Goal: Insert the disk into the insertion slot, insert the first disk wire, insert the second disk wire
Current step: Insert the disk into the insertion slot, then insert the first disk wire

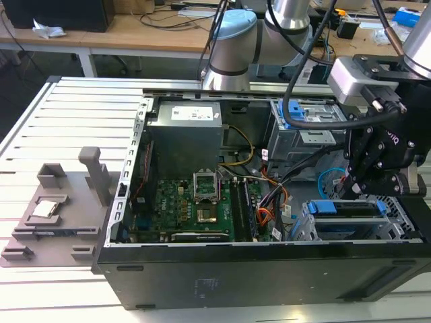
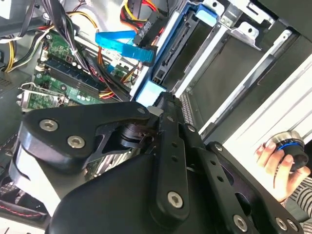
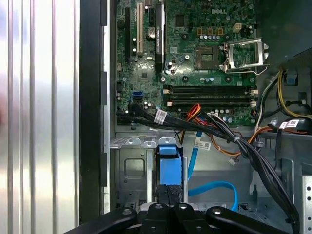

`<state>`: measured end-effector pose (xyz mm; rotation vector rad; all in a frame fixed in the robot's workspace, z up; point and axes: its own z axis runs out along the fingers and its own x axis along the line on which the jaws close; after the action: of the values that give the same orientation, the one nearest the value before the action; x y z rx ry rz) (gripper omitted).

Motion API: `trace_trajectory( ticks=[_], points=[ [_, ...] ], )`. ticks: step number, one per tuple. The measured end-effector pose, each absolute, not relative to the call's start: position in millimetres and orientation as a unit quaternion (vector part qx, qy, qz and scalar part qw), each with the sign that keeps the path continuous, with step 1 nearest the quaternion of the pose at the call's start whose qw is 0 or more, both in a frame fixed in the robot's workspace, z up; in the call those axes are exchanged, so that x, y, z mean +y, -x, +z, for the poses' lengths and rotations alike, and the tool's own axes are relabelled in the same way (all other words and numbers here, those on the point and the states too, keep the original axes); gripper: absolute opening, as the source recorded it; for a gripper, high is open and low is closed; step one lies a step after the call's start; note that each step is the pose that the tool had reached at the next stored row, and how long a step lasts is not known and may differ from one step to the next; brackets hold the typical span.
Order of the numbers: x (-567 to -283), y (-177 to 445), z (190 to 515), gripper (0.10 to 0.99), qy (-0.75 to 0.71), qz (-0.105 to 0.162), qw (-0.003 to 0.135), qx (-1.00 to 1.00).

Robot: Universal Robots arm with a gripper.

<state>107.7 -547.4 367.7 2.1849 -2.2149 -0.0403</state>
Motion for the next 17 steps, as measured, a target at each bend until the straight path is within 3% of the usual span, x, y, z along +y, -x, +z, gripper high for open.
trace_trajectory(
  ticks=[17],
  points=[
    [-547.4, -120.8, 366.2, 0.106, -0.702, -0.013, 0.015, -0.712]
  ],
)
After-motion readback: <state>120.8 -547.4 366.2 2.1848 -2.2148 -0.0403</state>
